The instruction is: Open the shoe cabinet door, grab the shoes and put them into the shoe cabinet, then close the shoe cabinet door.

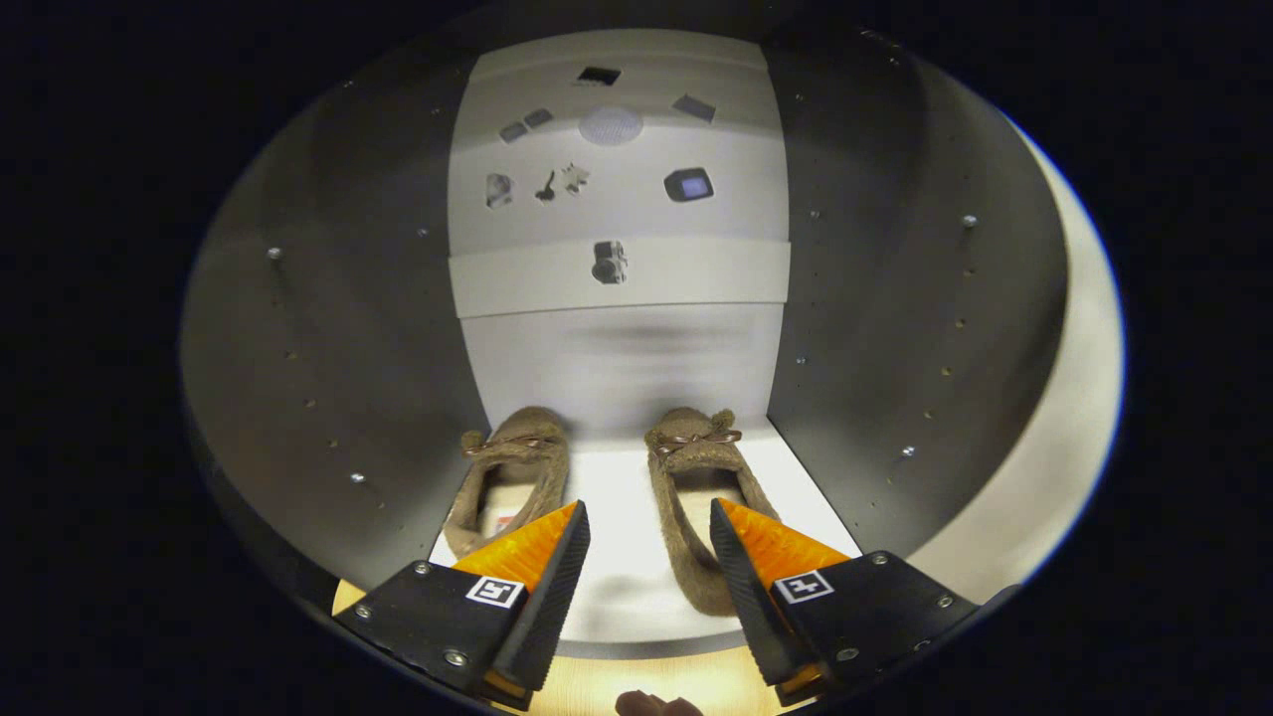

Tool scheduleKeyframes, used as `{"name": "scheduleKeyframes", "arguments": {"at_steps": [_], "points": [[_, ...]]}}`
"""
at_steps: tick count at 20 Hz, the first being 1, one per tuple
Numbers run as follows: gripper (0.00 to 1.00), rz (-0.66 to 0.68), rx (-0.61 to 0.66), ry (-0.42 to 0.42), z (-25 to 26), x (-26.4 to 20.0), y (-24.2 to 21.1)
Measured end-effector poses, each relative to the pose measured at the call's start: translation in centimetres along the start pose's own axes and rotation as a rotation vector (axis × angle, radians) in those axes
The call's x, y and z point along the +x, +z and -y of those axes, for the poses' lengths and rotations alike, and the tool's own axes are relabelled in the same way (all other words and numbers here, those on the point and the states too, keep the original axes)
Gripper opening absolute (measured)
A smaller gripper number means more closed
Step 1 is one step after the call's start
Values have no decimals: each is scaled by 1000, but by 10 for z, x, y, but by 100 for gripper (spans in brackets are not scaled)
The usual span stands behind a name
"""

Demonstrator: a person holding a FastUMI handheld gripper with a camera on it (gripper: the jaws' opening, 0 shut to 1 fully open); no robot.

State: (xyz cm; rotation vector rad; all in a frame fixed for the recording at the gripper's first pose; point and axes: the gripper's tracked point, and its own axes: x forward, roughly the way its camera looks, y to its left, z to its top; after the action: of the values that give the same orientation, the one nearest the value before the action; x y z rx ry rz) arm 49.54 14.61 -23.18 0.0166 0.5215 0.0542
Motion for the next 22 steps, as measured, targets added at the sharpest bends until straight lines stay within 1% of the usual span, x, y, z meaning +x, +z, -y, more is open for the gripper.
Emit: {"name": "scheduleKeyframes", "arguments": {"at_steps": [4,7,11,17,19,22], "points": [[86,51,-15,18,4,-57,-6],[92,74,-1,51,6,-104,-16],[93,98,-23,87,13,-167,-35],[93,137,-12,154,18,-254,-56],[93,168,2,171,20,-284,-57],[93,225,60,218,20,-326,-57]]}}
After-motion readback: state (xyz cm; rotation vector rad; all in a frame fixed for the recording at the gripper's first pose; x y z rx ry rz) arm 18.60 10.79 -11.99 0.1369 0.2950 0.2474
